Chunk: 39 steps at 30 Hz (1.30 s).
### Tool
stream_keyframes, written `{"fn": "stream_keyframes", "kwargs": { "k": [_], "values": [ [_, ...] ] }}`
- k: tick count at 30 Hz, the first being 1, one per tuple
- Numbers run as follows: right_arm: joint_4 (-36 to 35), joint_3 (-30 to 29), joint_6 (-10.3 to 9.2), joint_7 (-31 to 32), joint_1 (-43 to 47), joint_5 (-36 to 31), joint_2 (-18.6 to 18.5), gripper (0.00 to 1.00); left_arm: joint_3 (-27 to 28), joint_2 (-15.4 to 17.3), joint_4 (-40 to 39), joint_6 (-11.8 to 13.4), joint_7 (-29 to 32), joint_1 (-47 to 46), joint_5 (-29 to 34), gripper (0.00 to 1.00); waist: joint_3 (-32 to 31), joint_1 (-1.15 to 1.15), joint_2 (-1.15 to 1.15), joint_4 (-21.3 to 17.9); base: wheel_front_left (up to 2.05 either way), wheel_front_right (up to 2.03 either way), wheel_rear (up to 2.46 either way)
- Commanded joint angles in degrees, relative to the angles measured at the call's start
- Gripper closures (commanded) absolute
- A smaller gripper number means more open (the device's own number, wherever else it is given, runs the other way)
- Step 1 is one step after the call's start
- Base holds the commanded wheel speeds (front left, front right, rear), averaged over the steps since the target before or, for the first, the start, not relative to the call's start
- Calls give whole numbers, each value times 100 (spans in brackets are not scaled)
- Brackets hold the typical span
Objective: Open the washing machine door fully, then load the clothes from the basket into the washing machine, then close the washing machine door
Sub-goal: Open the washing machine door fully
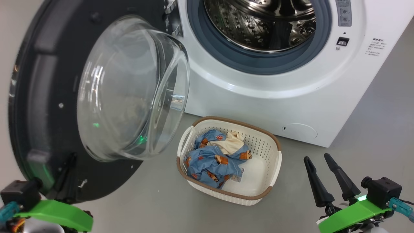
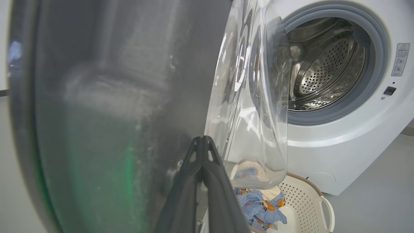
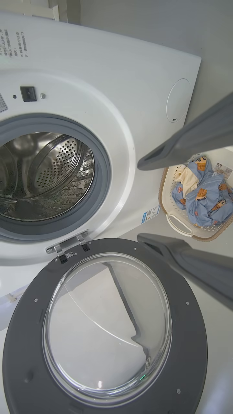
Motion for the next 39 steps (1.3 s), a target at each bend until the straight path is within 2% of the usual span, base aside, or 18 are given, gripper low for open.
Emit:
{"fn": "stream_keyframes", "kwargs": {
  "k": [1,13,22,33,39],
  "values": [
    [-130,144,16,-69,-185,-77,-21,0,346,305,-18,62,4,-322,-47,100,80,0,0,45,0,0,0],
    [-101,202,16,-69,-483,-97,42,0,559,743,666,-44,98,-892,-94,100,355,0,0,190,0,0,0],
    [-91,217,16,-69,-671,-124,45,0,604,958,1418,-257,93,-1527,-179,100,579,0,0,283,0,0,0],
    [-63,215,16,-69,-710,-119,67,0,485,948,1961,-408,-118,-1909,-196,100,610,0,0,301,0,0,0],
    [-39,203,16,-69,-692,-106,76,0,404,898,1954,-444,-210,-1844,-210,100,554,0,0,306,0,0,0]
  ]
}}
